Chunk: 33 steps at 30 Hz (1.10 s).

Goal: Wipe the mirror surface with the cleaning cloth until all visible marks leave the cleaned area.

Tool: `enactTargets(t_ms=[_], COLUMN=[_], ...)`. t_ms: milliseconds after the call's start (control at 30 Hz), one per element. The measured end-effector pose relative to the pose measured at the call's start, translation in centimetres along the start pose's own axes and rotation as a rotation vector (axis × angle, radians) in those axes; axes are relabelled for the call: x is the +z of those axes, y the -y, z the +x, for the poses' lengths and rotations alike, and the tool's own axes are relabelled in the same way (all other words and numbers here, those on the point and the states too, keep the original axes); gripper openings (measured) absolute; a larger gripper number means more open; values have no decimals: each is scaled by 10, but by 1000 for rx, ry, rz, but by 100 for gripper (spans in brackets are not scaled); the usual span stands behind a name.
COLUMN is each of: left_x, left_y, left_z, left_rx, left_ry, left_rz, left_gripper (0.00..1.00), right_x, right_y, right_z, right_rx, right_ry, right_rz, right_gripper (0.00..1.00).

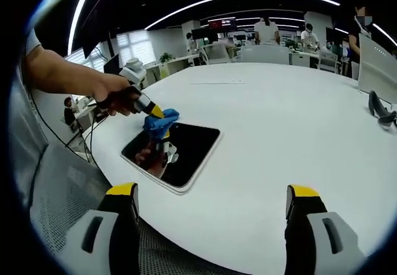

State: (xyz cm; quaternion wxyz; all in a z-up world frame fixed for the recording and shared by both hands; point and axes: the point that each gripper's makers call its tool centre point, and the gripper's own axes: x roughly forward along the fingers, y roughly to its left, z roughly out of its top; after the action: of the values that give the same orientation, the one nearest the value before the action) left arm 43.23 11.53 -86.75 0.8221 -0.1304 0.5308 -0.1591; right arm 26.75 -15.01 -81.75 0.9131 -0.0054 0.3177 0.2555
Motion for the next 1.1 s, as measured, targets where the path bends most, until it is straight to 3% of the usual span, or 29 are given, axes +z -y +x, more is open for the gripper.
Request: enactTargets(t_ms=[100, 167, 333, 467, 667, 867, 1100], left_x=[7, 6, 10, 5, -1, -8, -23], left_y=[2, 6, -6, -26, -60, -78, -76], left_z=[-10, -19, -46, -68, -94, -96, -76], left_rx=[-24, -54, -63, -45, 10, 47, 60], left_ry=[16, 2, 28, 21, 29, 32, 23], left_rz=[-28, 10, 2, 47, 24, -8, -36], left_gripper=[3, 4, 4, 4, 4, 4, 6], right_x=[0, 0, 0, 1, 3, 4, 3], right_y=[1, 0, 0, 1, -1, -2, 0], right_z=[0, 0, 0, 0, 0, -1, -1], right_rx=[-3, -5, 0, -3, 8, 9, 6], right_ry=[-1, -1, -3, 5, 18, 23, 17], right_rz=[1, 2, -2, 3, -8, -10, -27], right_gripper=[98, 98, 97, 97, 96, 96, 96])
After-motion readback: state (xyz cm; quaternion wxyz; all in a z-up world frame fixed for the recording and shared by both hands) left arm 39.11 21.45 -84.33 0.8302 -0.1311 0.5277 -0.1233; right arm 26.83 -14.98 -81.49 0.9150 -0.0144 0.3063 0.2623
